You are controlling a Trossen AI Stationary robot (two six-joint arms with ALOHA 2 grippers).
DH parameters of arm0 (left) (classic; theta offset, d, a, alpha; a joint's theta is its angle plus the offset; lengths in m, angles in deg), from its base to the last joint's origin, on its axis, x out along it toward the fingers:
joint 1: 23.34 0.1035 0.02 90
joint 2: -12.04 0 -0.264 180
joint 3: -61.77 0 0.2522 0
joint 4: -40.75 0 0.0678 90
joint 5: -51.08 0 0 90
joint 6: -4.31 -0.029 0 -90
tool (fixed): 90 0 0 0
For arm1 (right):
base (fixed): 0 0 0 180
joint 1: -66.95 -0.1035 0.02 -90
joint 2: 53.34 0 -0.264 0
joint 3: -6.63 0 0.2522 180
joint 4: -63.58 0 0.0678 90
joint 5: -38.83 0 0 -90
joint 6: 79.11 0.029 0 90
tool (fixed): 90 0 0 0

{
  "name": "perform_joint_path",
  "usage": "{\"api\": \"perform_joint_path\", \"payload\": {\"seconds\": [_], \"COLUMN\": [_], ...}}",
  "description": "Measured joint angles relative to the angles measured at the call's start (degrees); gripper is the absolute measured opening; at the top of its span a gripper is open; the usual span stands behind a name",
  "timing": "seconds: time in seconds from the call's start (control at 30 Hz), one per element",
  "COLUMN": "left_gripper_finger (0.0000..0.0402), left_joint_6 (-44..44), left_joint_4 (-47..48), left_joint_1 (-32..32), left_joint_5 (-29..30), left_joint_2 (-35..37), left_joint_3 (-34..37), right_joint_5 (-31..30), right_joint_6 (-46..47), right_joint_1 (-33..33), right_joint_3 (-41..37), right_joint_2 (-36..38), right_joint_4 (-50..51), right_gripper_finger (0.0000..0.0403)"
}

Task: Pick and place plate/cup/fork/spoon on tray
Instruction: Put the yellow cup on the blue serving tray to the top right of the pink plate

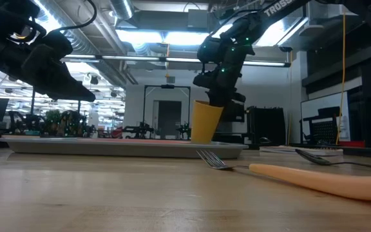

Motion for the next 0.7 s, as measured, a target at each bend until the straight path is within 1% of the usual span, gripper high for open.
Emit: {"api": "perform_joint_path", "payload": {"seconds": [0.13,0.37,0.47,0.7], "left_gripper_finger": [0.0066,0.0066,0.0066,0.0066], "left_joint_6": [-0.04,-0.17,-0.17,-0.17], "left_joint_4": [-0.02,-0.02,-0.02,-0.02], "left_joint_1": [0.00,0.00,0.02,0.00], "left_joint_5": [0.00,0.00,0.00,0.00], "left_joint_2": [-0.02,-0.02,-0.02,-0.02], "left_joint_3": [0.00,0.00,0.00,0.00], "right_joint_5": [-0.10,-0.13,-1.46,-1.61], "right_joint_6": [-0.81,0.65,0.98,1.14], "right_joint_1": [0.02,0.02,0.01,-0.11], "right_joint_3": [0.00,0.00,0.00,0.00], "right_joint_2": [0.00,0.00,0.00,0.00], "right_joint_4": [-0.04,0.59,0.68,0.90], "right_gripper_finger": [0.0032,0.0032,0.0032,0.0032]}}
